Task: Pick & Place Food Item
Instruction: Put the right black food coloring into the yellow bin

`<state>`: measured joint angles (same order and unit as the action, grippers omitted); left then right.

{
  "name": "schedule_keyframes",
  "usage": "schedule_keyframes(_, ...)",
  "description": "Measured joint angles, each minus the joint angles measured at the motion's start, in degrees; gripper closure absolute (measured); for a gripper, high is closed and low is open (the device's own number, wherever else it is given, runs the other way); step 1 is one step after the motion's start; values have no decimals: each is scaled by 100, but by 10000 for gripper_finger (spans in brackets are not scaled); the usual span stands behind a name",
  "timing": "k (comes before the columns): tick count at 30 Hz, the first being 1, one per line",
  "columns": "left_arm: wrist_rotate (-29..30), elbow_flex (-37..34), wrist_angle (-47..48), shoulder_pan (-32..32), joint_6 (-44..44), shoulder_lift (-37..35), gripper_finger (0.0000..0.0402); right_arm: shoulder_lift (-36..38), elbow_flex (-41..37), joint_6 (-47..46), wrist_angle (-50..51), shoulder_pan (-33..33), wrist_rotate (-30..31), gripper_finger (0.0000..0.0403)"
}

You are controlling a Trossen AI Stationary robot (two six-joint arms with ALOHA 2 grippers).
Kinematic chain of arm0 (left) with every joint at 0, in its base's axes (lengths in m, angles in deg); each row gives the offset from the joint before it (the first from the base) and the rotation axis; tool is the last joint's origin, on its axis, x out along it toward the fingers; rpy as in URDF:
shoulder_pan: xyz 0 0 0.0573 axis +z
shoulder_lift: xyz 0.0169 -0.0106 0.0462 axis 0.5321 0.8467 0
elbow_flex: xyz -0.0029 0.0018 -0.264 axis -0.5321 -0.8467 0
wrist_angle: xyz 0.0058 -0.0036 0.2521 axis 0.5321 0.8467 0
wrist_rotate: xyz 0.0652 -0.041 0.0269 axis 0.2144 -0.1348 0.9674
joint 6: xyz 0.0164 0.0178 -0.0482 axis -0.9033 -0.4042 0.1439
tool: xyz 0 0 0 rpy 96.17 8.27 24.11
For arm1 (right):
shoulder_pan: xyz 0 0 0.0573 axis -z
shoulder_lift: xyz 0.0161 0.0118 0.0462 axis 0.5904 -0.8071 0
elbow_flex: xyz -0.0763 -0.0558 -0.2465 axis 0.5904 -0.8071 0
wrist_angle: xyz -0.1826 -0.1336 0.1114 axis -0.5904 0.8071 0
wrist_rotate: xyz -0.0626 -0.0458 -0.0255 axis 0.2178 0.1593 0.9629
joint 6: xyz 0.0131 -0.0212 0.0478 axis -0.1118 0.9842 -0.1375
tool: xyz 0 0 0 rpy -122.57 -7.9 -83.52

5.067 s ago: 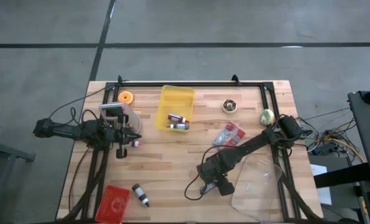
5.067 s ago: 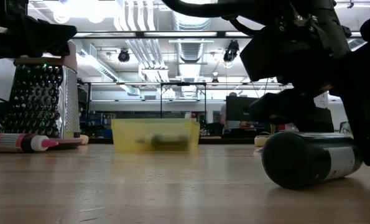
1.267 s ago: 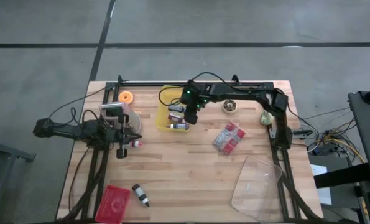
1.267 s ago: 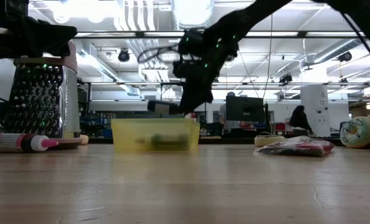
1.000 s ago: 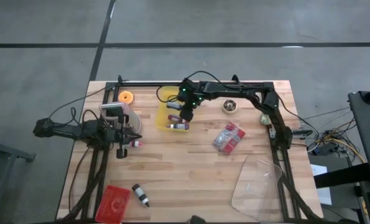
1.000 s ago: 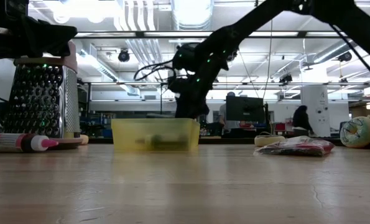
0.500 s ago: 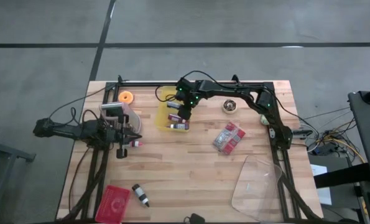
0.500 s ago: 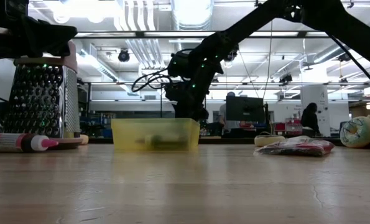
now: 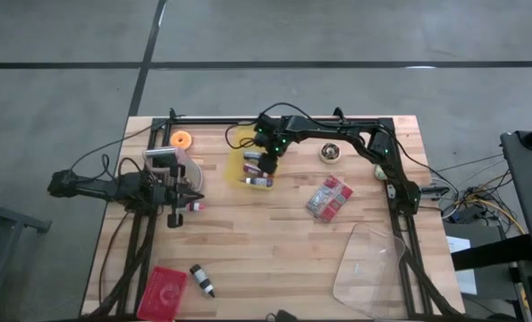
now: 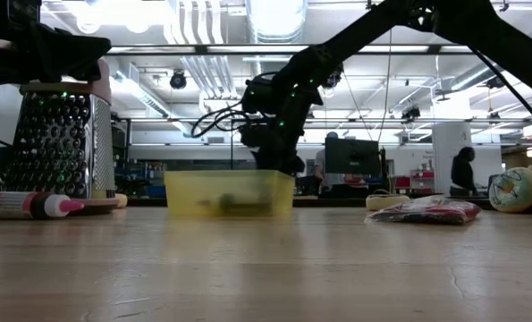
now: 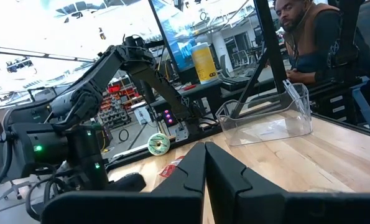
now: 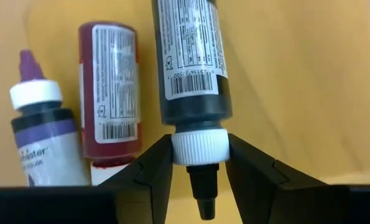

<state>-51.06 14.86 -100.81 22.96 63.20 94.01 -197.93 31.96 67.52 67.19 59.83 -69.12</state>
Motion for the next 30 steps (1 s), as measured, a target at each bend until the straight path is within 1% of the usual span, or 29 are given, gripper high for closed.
schedule_keyframes(5, 0, -1, 0, 0, 0, 0, 388, 0, -6, -2, 220, 0, -324, 282)
schedule_keyframes(8, -1, 0, 0, 0, -2, 0, 388, 0, -6, -2, 235, 0, -336, 281)
schedule_keyframes(14, 0, -1, 0, 2, -1, 0, 388, 0, -6, -2, 235, 0, -336, 267)
schedule_keyframes(24, 0, -1, 0, 0, -2, 0, 388, 0, -8, 0, 221, 0, -333, 273)
schedule_keyframes(30, -1, 0, 0, 2, -2, 0, 388, 0, -8, 45, 205, -11, -332, 248)
